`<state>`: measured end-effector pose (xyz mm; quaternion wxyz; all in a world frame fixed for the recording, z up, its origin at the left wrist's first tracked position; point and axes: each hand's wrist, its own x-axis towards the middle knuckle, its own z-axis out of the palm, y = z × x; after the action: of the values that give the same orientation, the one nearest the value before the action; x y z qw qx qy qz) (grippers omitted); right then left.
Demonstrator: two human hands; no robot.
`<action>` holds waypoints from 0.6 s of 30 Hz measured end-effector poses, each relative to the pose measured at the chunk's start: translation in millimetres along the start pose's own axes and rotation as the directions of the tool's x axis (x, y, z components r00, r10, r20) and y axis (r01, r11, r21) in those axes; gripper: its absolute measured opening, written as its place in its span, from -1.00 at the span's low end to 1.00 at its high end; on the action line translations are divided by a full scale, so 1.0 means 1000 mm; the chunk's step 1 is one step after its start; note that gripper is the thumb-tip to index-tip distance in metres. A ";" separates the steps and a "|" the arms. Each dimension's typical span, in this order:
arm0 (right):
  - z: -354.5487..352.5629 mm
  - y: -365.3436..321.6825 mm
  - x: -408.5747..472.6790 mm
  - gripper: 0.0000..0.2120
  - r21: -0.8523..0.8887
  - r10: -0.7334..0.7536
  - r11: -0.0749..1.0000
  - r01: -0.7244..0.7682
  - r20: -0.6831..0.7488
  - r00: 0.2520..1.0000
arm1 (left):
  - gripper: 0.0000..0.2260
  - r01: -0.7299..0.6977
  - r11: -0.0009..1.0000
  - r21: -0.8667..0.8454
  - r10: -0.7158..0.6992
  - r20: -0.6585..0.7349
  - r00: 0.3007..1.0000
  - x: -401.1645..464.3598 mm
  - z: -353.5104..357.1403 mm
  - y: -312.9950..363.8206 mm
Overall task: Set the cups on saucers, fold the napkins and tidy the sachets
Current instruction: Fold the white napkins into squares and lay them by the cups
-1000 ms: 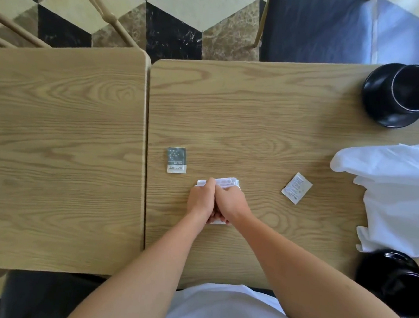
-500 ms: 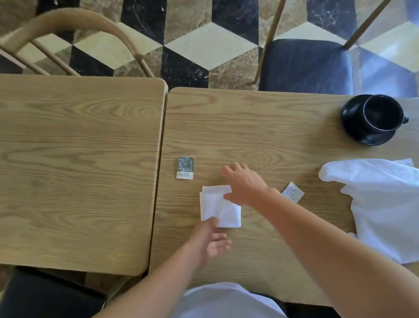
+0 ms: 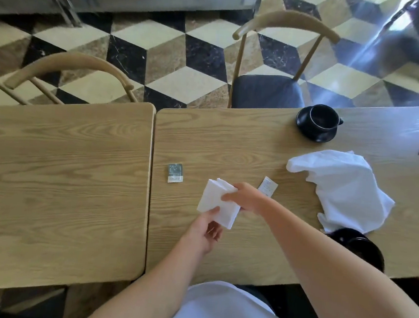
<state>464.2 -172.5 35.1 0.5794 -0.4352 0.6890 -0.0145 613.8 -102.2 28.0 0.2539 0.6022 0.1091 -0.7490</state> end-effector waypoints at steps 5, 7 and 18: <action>-0.029 0.016 -0.061 -0.73 0.339 -0.051 0.935 0.104 -0.161 0.986 | -0.78 -0.143 0.987 0.073 0.120 0.254 0.960 -0.029 0.020 -0.002; -0.030 0.030 -0.082 -0.65 0.452 -0.026 0.886 0.106 -0.179 0.983 | -0.76 -0.195 0.969 0.153 0.140 0.313 0.939 -0.040 0.028 -0.006; 0.013 0.149 -0.152 -0.70 0.898 0.174 0.435 -0.062 -0.016 0.985 | -0.64 -0.223 0.805 0.549 0.021 0.350 0.936 -0.047 0.030 -0.071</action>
<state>380.1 19.8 72.1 0.6836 -0.0137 0.6359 -0.3579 559.0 -44.9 70.7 0.1208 0.5236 -0.2080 -0.8173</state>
